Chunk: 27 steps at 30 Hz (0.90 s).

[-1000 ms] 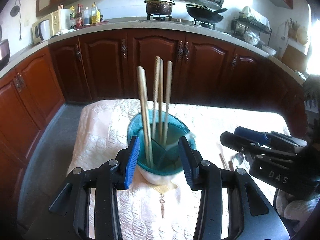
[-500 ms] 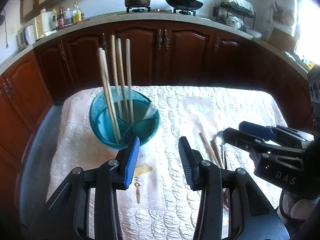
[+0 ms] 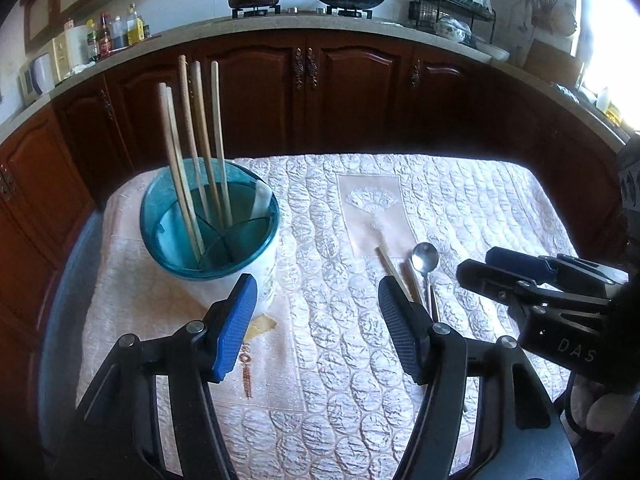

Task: Organize utensils
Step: 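Grasp a chopstick with the left gripper while the right gripper grasps the metal spoon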

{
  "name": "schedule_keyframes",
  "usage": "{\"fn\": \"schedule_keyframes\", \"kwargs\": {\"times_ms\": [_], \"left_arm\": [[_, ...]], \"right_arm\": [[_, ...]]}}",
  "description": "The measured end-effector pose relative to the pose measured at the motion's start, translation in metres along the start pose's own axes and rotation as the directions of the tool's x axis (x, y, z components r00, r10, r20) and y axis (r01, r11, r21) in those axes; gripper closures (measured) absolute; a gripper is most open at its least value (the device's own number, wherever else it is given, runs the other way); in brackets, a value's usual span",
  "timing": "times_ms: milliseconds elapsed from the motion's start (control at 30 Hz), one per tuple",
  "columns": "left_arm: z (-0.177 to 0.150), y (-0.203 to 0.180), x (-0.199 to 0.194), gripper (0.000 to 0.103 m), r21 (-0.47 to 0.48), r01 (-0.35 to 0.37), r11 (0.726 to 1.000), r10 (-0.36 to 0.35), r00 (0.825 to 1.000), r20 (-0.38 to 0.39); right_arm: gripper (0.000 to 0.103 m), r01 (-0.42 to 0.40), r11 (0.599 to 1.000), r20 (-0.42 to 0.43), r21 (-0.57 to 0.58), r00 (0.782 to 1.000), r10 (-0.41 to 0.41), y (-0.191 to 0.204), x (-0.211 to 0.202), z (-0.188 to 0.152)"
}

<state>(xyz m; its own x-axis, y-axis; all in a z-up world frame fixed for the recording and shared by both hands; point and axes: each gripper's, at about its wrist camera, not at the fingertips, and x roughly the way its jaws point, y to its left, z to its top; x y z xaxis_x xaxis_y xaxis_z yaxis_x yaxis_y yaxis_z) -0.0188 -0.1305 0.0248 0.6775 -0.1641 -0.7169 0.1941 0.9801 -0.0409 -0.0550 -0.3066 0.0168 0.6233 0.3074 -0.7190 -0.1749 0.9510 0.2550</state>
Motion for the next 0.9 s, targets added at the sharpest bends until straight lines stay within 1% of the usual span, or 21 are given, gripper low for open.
{"fn": "schedule_keyframes", "kwargs": {"times_ms": [200,267,467,567,700,833,900], "left_arm": [[-0.007,-0.004,0.014,0.040,-0.004,0.023,1.000,-0.024,0.999,-0.044],[-0.010,-0.005,0.021,0.040,-0.008,0.041,0.999,-0.041,0.997,-0.070],[-0.017,-0.009,0.041,0.040,-0.040,0.105,0.994,-0.110,0.985,-0.134],[-0.019,-0.014,0.047,0.040,-0.036,0.114,0.993,-0.118,0.982,-0.150],[-0.021,-0.018,0.053,0.040,-0.024,0.114,0.993,-0.116,0.978,-0.171],[-0.022,-0.019,0.059,0.040,-0.035,0.131,0.991,-0.136,0.973,-0.189],[-0.021,-0.020,0.064,0.040,-0.042,0.139,0.989,-0.144,0.969,-0.198]], "right_arm": [[0.061,0.047,0.998,-0.032,0.044,0.998,-0.045,-0.031,0.001,-0.013],[0.061,0.060,0.996,-0.050,0.068,0.997,-0.057,-0.044,0.005,-0.019],[0.062,0.054,0.991,-0.092,0.121,0.995,-0.043,-0.070,0.025,-0.027],[0.062,0.047,0.990,-0.109,0.134,0.994,-0.033,-0.078,0.041,-0.024],[0.062,0.065,0.989,-0.131,0.130,0.990,-0.047,-0.088,0.066,-0.014],[0.062,0.059,0.987,-0.148,0.148,0.988,-0.037,-0.106,0.096,-0.001],[0.062,0.035,0.986,-0.145,0.165,0.989,-0.011,-0.114,0.106,0.003]]}}
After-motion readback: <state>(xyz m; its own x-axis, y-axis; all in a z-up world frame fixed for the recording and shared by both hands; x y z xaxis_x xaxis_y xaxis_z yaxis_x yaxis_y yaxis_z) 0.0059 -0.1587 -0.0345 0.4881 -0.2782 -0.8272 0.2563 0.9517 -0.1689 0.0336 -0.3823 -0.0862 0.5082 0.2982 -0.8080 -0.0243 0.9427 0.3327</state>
